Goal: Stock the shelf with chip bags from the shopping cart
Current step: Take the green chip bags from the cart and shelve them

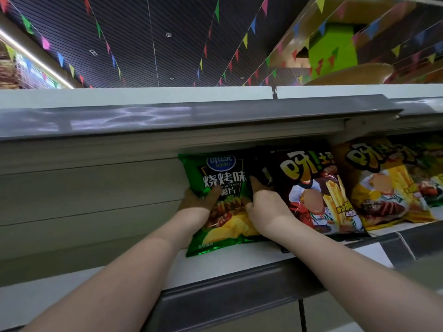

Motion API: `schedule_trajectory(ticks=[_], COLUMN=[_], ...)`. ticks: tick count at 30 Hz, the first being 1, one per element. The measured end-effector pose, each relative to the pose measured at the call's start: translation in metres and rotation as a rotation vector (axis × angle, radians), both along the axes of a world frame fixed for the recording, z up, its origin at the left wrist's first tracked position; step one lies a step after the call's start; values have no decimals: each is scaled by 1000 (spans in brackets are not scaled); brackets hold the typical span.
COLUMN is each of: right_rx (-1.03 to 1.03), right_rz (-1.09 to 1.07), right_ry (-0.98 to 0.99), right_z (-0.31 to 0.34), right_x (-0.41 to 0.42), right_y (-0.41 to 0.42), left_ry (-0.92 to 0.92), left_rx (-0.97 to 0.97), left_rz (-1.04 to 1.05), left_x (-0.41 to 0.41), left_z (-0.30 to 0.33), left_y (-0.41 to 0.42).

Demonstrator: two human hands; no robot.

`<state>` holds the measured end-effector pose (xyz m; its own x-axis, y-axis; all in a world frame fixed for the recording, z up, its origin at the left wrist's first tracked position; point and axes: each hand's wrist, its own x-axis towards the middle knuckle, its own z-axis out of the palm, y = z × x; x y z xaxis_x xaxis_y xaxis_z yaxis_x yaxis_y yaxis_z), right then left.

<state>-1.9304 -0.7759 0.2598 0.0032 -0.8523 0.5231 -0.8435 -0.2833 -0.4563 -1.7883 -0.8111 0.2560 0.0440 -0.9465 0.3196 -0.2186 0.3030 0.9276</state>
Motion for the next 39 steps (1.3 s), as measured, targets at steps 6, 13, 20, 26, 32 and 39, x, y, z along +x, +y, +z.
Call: schedule_trajectory(ticks=[6,13,20,26,32,39], right_rx=[-5,-126,-265,-216,-148,-127], right_rz=[-41,-5,341,571,763,1005], right_ry=[12,62,83,69,57,24], right_z=[5,12,5,0,-3,-7], right_x=[2,11,47,106,184,313], right_y=[4,31,56,68,99,164], left_ry=[17,-65,-141,-124,-115,-87], left_rx=[-14,-126,-228,-283,-290,-303], left_rz=[94,218,387,541,697,892], left_x=[-5,4,34,96,174,290], left_z=[4,14,8,1,-9,-22], left_y=[5,29,70,111,175,267])
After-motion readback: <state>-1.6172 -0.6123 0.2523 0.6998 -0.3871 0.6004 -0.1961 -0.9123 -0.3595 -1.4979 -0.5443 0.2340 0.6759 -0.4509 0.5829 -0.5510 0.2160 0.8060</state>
